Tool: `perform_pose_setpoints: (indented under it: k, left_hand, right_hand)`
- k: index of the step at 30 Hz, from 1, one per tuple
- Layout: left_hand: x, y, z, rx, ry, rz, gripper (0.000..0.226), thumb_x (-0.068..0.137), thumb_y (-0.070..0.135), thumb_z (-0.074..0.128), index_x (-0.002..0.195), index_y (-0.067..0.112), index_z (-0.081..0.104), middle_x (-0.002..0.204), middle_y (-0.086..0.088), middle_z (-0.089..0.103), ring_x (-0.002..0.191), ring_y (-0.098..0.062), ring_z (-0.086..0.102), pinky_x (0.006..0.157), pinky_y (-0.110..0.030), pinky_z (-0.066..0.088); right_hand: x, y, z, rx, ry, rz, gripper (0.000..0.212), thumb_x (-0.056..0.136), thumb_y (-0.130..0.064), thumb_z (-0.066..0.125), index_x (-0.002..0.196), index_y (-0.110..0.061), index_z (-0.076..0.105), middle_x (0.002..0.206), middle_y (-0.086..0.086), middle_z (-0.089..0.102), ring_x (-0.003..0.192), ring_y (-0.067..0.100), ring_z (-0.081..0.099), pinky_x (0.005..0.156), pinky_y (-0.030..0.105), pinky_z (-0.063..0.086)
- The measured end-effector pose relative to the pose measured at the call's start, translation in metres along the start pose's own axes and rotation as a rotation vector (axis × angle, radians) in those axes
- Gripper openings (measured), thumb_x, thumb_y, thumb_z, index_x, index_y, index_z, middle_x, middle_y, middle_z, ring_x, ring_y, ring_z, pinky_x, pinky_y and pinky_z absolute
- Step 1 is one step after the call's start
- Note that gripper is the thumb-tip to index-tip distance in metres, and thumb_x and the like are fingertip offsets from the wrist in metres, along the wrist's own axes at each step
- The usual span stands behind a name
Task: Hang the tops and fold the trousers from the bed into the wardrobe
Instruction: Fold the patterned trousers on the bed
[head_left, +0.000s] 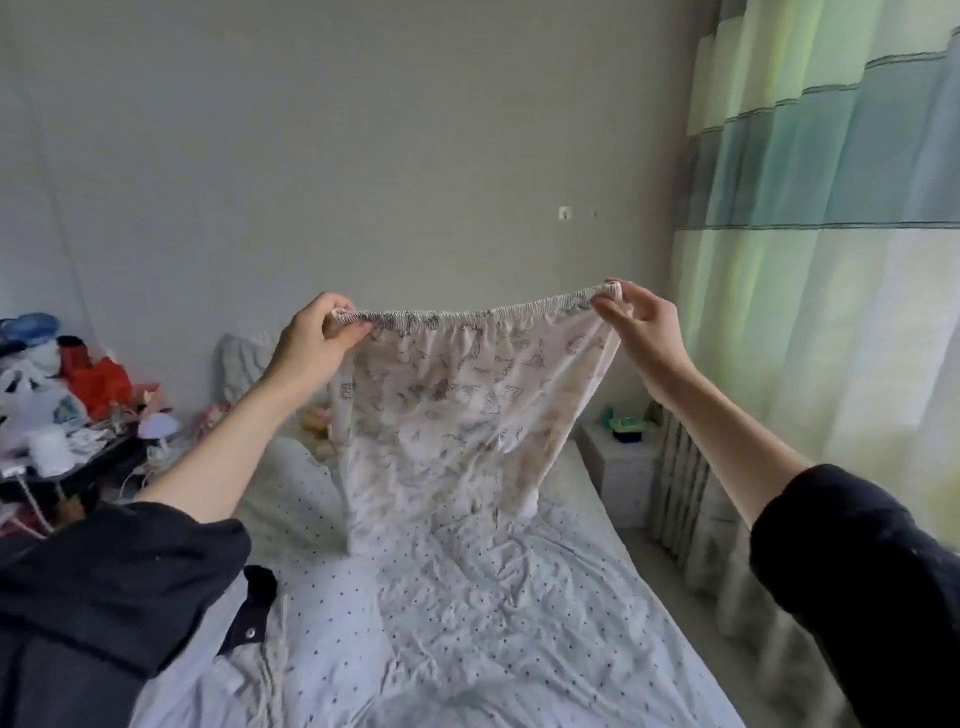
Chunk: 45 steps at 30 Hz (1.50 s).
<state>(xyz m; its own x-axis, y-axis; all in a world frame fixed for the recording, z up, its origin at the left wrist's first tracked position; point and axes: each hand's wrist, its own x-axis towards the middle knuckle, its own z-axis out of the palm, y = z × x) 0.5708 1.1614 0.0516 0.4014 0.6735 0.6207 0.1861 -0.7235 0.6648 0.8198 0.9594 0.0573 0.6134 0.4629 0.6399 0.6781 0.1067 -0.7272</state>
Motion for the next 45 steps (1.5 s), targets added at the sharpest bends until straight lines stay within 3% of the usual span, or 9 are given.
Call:
perform_pose_setpoints:
  k: [7,11,15,24,28,35,38,42,45]
  left_hand:
    - [-0.163,-0.055,-0.002,0.192,-0.331,-0.162,0.014,0.087,0.023,0.064,0.091,0.018,0.052,0.07,0.001,0.045,0.072,-0.019,0.043,0.06,-0.028,0.029]
    - [-0.253,-0.076,-0.006,0.35,-0.629,-0.306,0.014,0.089,0.029,0.061,0.094,0.022,0.05,0.078,-0.003,0.051,0.072,-0.019,0.047,0.059,-0.027,0.031]
    - [-0.341,-0.092,-0.01,0.387,-0.861,-0.395,0.016,0.086,0.028,0.065,0.08,0.029,0.051,0.084,0.005,0.057,0.079,-0.016,0.053,0.064,-0.025,0.037]
    - [-0.492,-0.118,-0.016,0.609,-1.309,-0.348,0.034,0.082,0.022,0.068,0.066,0.029,0.039,0.076,0.01,0.042,0.08,-0.013,0.046,0.062,-0.027,0.035]
    - [-0.551,-0.123,-0.016,0.582,-1.389,-0.381,0.037,0.083,0.021,0.069,0.065,0.029,0.038,0.086,0.004,0.043,0.08,-0.014,0.049,0.064,-0.027,0.04]
    - [-0.614,-0.132,-0.008,0.58,-1.476,-0.345,0.017,0.082,0.021,0.071,0.082,0.022,0.054,0.108,-0.001,0.053,0.088,-0.015,0.05,0.077,-0.026,0.043]
    - [-0.636,-0.148,0.002,0.567,-1.431,-0.378,0.012,0.082,0.029,0.07,0.086,0.027,0.059,0.114,0.001,0.051,0.097,-0.013,0.051,0.089,-0.027,0.045]
    - [-0.653,-0.179,0.017,0.436,-1.375,-0.499,0.005,0.088,0.028,0.062,0.091,0.028,0.058,0.115,0.005,0.048,0.114,-0.011,0.043,0.099,-0.026,0.036]
    - [-0.652,-0.205,0.029,0.285,-1.171,-0.666,0.003,0.089,0.025,0.06,0.09,0.023,0.059,0.108,0.003,0.049,0.099,-0.011,0.048,0.097,-0.031,0.04]
  right_hand:
    - [-0.175,0.057,-0.016,-0.04,-0.241,0.241,0.008,0.088,-0.019,0.064,0.09,-0.014,0.07,0.095,0.015,0.069,0.083,0.026,0.06,0.078,0.034,0.045]
    - [-0.259,0.076,-0.027,-0.101,-0.48,0.438,0.013,0.087,-0.021,0.065,0.089,-0.009,0.07,0.081,0.004,0.067,0.072,0.013,0.057,0.065,0.024,0.04]
    - [-0.338,0.098,-0.032,-0.274,-0.619,0.531,0.032,0.086,-0.027,0.066,0.089,0.005,0.07,0.09,0.02,0.068,0.088,0.033,0.062,0.072,0.035,0.043]
    - [-0.503,0.097,-0.038,-0.539,-1.034,0.728,0.034,0.09,-0.04,0.059,0.081,-0.008,0.066,0.075,0.003,0.059,0.081,0.024,0.057,0.069,0.033,0.043]
    - [-0.572,0.094,-0.05,-0.655,-1.206,0.816,0.03,0.091,-0.035,0.058,0.102,-0.009,0.068,0.093,0.007,0.063,0.086,0.018,0.056,0.077,0.029,0.045]
    - [-0.635,0.099,-0.055,-0.872,-1.35,0.72,0.008,0.09,-0.032,0.056,0.089,-0.024,0.057,0.104,0.006,0.066,0.095,0.025,0.062,0.073,0.028,0.047]
    - [-0.654,0.117,-0.048,-0.947,-1.341,0.719,0.006,0.091,-0.025,0.052,0.093,-0.024,0.057,0.111,0.005,0.064,0.102,0.026,0.06,0.085,0.031,0.042]
    - [-0.675,0.145,-0.026,-0.93,-1.415,0.818,0.031,0.091,-0.028,0.052,0.121,-0.021,0.058,0.121,0.003,0.06,0.11,0.024,0.056,0.097,0.035,0.038]
    - [-0.685,0.158,0.002,-0.871,-1.311,0.761,0.033,0.092,-0.035,0.051,0.122,-0.022,0.057,0.123,0.004,0.059,0.114,0.023,0.054,0.098,0.038,0.041]
